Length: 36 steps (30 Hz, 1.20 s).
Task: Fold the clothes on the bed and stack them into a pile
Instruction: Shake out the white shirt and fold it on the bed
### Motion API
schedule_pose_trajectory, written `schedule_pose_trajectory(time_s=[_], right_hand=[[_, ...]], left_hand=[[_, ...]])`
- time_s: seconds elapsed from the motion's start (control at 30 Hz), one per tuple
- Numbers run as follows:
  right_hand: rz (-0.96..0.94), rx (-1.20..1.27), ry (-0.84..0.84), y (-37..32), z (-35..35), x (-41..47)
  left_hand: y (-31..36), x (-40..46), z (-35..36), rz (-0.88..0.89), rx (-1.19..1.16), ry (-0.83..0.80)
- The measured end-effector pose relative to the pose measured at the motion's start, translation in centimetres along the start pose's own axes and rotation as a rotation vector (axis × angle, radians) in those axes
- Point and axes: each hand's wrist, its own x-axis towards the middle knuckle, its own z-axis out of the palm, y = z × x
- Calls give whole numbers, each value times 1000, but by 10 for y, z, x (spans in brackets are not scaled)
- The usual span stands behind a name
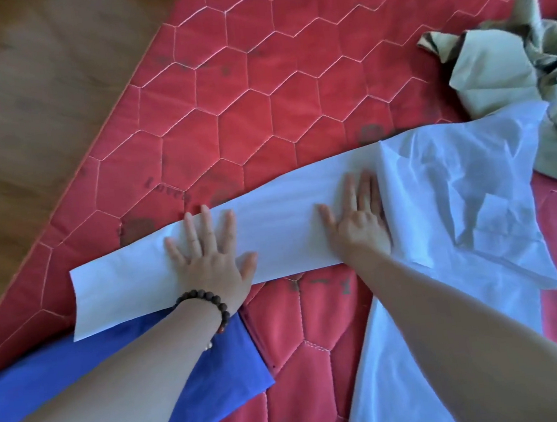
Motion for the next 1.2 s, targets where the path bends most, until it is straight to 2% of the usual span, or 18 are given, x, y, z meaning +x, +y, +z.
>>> schedule_pose_trajectory(time_s=[0.07,0.1,0.2,0.27,0.37,0.43,0.57,0.63,0.77,0.83,0.9,0.93,0.97,1.0,1.07,1.1,1.2], right_hand=[[17,-30,-35,-10,-1,0],[-42,-46,-70,-16,-3,-1],[-427,51,-193,-24,-21,-9],[-578,204,-75,-14,-39,-18],[-449,254,269,28,-68,-23],[-289,165,339,70,-80,-24],[47,-60,201,152,-83,-24],[153,-18,126,178,-81,-28],[181,150,118,194,-77,-26],[201,224,151,192,-80,-23],[280,337,219,183,-88,-23],[307,397,257,175,-93,-25],[294,462,285,163,-98,-29],[242,542,293,147,-103,-35],[76,734,233,106,-111,-54],[-27,797,186,85,-114,-63],[-337,730,82,37,-120,-85]], left_hand=[[5,-1,-6,-41,-23,-10],[11,-2,-10,-63,-45,-2],[42,-9,-20,-22,-119,74],[70,-16,-23,83,-158,109],[115,-15,-25,271,-198,118],[137,-7,-25,343,-176,81],[150,5,-11,275,-52,-67],[148,5,-8,265,10,-67],[157,10,-20,237,27,-141],[166,10,-34,228,-28,-104],[177,3,-51,312,-175,68],[184,-2,-58,362,-335,145],[194,-8,-67,390,-530,161],[203,-14,-78,385,-721,94],[223,-24,-102,279,-1075,-140],[230,-26,-111,182,-1221,-184],[222,-15,-131,-139,-1405,-79]])
